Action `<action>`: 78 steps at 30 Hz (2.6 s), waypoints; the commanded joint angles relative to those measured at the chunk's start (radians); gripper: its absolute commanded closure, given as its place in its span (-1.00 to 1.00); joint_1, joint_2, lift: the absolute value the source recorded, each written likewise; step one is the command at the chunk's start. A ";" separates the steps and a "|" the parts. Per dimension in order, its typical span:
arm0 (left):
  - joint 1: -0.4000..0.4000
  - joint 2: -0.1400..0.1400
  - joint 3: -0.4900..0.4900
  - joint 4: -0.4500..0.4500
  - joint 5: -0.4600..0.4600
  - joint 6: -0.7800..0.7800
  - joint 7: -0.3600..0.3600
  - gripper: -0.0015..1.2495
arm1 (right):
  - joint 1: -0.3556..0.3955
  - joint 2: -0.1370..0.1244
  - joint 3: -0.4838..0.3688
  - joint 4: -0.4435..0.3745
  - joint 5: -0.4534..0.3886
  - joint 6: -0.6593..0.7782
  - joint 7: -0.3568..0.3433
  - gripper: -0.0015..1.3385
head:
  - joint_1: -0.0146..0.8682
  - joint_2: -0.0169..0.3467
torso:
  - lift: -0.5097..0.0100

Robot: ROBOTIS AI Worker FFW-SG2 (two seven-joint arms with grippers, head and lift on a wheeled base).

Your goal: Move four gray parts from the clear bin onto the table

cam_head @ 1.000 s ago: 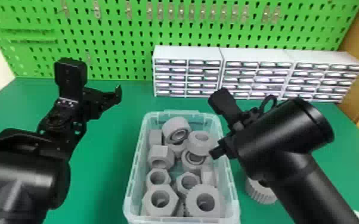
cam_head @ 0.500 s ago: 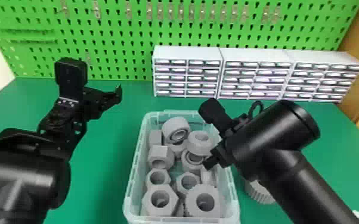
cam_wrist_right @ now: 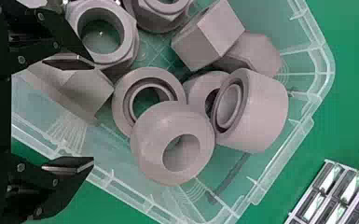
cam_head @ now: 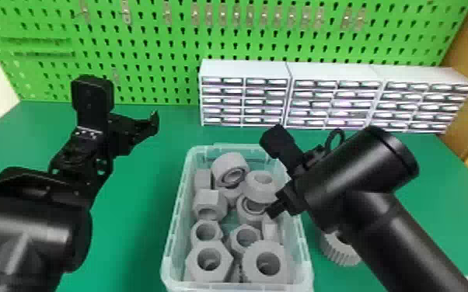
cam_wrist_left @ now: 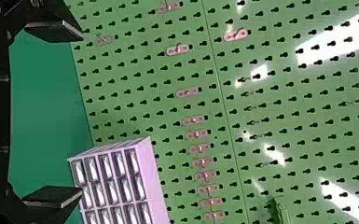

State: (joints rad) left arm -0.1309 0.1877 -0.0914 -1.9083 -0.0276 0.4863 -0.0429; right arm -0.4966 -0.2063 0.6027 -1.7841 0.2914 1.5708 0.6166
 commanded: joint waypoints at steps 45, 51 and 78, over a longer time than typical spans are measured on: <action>-0.001 0.001 -0.005 0.006 0.000 0.002 -0.003 -0.80 | -0.100 0.057 0.002 0.178 -0.044 -0.187 0.000 -0.23 | 0.59 -0.76 | 0.77; -0.001 0.001 -0.007 0.008 0.002 0.000 -0.003 -0.80 | -0.114 0.067 -0.006 0.252 -0.075 -0.258 0.000 -0.23 | 0.59 -0.76 | 0.77; -0.006 0.001 -0.011 0.011 0.000 0.000 -0.003 -0.80 | -0.128 0.080 -0.066 0.476 -0.183 -0.517 0.000 -0.23 | 0.59 -0.76 | 0.77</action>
State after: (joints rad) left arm -0.1360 0.1887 -0.1024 -1.8975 -0.0276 0.4862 -0.0459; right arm -0.6248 -0.1245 0.5360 -1.3288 0.1248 1.0931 0.6167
